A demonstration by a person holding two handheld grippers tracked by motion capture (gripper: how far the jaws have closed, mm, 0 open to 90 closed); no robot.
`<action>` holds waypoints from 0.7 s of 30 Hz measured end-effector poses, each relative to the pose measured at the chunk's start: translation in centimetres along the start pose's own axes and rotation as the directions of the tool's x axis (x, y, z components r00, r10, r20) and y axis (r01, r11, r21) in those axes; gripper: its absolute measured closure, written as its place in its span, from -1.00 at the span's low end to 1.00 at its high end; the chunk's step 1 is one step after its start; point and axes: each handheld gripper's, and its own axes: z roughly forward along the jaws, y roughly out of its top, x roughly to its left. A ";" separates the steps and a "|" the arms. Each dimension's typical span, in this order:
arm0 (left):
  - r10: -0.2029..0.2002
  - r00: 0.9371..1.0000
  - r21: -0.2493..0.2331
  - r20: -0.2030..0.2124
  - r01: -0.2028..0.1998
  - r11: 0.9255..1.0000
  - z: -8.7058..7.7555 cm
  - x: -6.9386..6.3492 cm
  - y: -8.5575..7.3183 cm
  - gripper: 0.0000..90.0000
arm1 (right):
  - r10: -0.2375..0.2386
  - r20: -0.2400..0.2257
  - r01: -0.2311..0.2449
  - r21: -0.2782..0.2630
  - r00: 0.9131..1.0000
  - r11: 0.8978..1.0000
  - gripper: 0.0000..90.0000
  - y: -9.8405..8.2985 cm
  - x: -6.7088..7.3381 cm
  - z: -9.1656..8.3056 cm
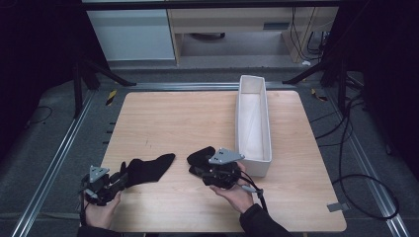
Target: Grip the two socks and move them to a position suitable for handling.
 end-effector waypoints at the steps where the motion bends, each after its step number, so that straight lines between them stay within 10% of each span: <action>1: 0.001 1.000 -0.009 -0.008 -0.001 1.000 -0.1 0.0 0.1 0.31 | 0.006 0.001 -0.006 0.003 1.000 1.000 0.01 0.1 -0.1 0.3; 12: 0.064 0.997 -0.041 -0.052 -0.066 0.997 0.1 0.1 0.8 0.24 | 0.042 0.003 -0.042 0.015 0.999 0.999 0.05 2.5 0.3 5.2; 21: 0.105 0.994 0.133 -0.044 -0.098 0.986 2.9 0.9 -0.3 0.23 | 0.095 0.017 -0.096 0.081 0.995 0.992 -0.02 3.0 0.8 11.0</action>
